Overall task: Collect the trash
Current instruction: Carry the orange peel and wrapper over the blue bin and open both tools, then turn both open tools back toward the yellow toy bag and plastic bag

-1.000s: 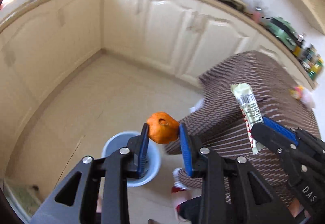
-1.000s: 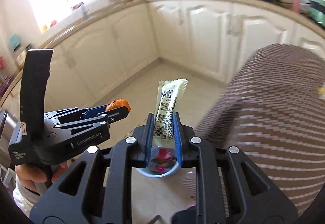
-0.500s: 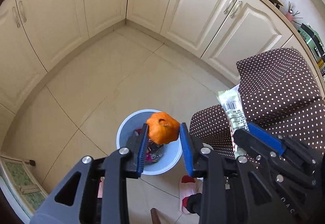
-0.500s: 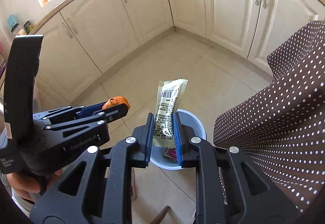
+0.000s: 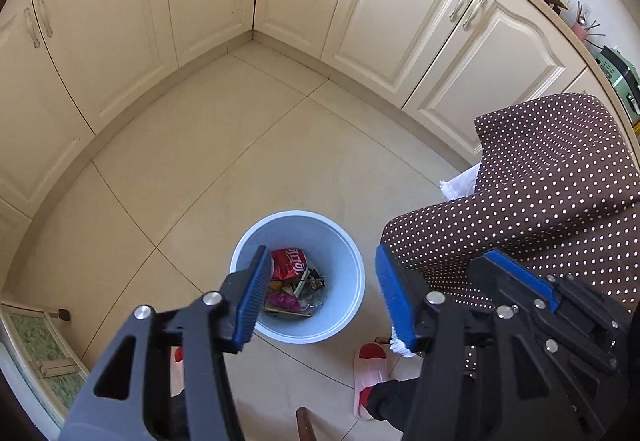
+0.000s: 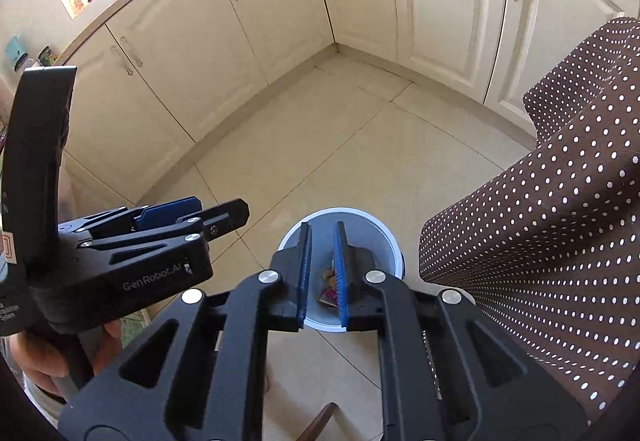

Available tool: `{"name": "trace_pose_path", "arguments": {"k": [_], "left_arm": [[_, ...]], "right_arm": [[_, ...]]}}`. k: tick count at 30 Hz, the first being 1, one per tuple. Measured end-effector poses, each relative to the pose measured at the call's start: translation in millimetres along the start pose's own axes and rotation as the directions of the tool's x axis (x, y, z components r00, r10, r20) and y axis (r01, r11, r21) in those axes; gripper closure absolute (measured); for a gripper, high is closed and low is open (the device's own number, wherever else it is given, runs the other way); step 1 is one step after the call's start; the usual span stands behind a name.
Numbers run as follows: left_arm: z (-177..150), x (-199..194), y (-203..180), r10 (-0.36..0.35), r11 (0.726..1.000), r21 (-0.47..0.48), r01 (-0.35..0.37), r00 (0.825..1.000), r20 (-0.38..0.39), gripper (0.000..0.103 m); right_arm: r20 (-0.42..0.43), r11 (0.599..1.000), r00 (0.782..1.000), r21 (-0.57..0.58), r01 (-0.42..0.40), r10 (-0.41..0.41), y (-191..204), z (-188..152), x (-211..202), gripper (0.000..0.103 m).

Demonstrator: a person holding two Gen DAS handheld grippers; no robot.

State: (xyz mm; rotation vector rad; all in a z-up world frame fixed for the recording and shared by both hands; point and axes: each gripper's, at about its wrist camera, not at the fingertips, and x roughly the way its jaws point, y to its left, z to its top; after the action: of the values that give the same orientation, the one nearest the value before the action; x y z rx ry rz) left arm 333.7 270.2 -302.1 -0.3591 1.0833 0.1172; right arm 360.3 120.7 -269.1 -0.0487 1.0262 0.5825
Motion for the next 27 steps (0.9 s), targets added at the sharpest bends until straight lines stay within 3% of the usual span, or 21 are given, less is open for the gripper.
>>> {"name": "trace_pose_path", "arguments": {"k": [12, 21, 27], "left_arm": [[0.1, -39.9, -10.5, 0.001, 1.0, 0.013, -0.002, 0.998, 0.068, 0.049], [-8.0, -100.2, -46.6, 0.002, 0.998, 0.068, -0.015, 0.984, 0.179, 0.04], [-17.0, -149.4, -93.8, -0.04, 0.991, 0.131, 0.006, 0.966, 0.257, 0.037]], "right_arm": [[0.044, 1.0, 0.999, -0.004, -0.012, 0.012, 0.4, -0.4, -28.3, 0.091], [0.157, 1.0, 0.988, 0.002, -0.011, 0.011, -8.3, -3.3, -95.6, 0.091], [0.266, 0.999, 0.964, 0.026, 0.021, -0.028, -25.0, -10.9, -157.6, 0.091]]}}
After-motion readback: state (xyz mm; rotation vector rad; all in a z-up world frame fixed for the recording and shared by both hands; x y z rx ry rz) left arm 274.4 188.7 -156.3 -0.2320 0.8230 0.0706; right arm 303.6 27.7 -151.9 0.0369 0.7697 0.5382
